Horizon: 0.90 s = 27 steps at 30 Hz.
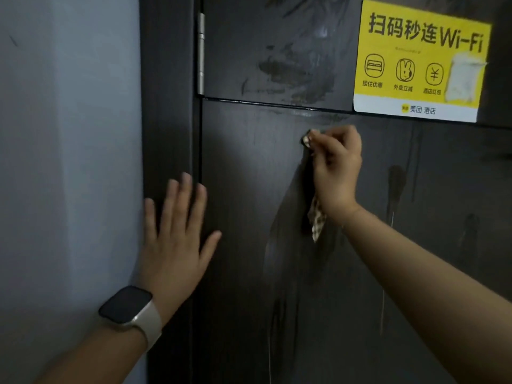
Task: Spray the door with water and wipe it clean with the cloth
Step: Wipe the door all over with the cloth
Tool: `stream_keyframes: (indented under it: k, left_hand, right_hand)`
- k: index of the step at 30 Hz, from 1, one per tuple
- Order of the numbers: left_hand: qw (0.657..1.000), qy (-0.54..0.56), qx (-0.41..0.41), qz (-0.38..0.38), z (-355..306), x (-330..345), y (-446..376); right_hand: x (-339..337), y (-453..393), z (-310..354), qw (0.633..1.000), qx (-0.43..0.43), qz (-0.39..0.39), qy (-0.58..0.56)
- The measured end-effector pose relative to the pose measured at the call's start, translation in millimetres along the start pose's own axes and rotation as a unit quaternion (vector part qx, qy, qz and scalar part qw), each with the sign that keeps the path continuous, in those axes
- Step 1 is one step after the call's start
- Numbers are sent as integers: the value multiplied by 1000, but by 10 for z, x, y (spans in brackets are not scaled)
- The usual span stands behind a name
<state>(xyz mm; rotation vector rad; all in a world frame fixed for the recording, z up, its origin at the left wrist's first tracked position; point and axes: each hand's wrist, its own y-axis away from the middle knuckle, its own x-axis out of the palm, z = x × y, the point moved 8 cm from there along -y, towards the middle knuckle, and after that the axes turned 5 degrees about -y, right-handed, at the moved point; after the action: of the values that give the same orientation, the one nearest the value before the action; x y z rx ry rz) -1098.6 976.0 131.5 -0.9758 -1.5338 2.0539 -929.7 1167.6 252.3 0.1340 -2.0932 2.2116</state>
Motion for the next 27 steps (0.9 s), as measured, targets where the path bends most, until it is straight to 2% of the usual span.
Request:
stream_keyframes:
  k: [1, 3, 4, 6, 8, 9, 11, 14, 16, 18, 19, 21, 24, 25, 26, 27]
  left_hand:
    - [999, 2, -37, 7, 107, 14, -75]
    - [999, 0, -45, 15, 213, 53, -110]
    - [999, -4, -29, 14, 213, 69, -100]
    - [1000, -11, -5, 17, 198, 93, -78]
    - [1000, -16, -3, 20, 192, 107, -70]
    - [1000, -19, -4, 22, 187, 116, -75]
    - [999, -19, -2, 25, 177, 123, -72]
    - [1000, -12, 0, 21, 184, 124, -68]
    - [1000, -4, -2, 22, 187, 126, -78]
    - [1000, 11, -4, 20, 186, 120, -77]
    - [1000, 18, -4, 19, 184, 113, -65]
    - [999, 34, -2, 15, 196, 96, -48]
    - [998, 52, 5, 22, 210, 82, -52]
    - [998, 57, 6, 25, 218, 88, -55]
    - [998, 62, 6, 28, 226, 92, -58]
    - [997, 65, 6, 32, 227, 96, -60]
  right_hand:
    - [53, 109, 93, 1000, -7, -3, -2]
    - [220, 560, 369, 995, -83, 54, -29]
    - [315, 858, 513, 983, -136, 114, -45]
    - [440, 1413, 722, 936, -238, 252, -62]
    - [449, 1580, 754, 904, -281, 315, -72]
    - [437, 1486, 722, 903, -276, 318, -79]
    - [377, 1033, 615, 937, -229, 255, -71]
    - [240, 50, 322, 992, -100, 77, -4]
    - [199, -287, 250, 1000, -22, -4, -10]
    - [294, -160, 410, 999, -27, -16, -8]
    - [380, 41, 553, 997, -70, 13, -10]
    - [568, 602, 845, 973, -184, 134, -25]
    - [675, 1103, 1030, 891, -318, 323, -39]
    - [677, 1049, 1022, 868, -347, 353, -34]
    - [664, 901, 1016, 863, -360, 354, -33]
    - [641, 670, 991, 879, -353, 321, -33]
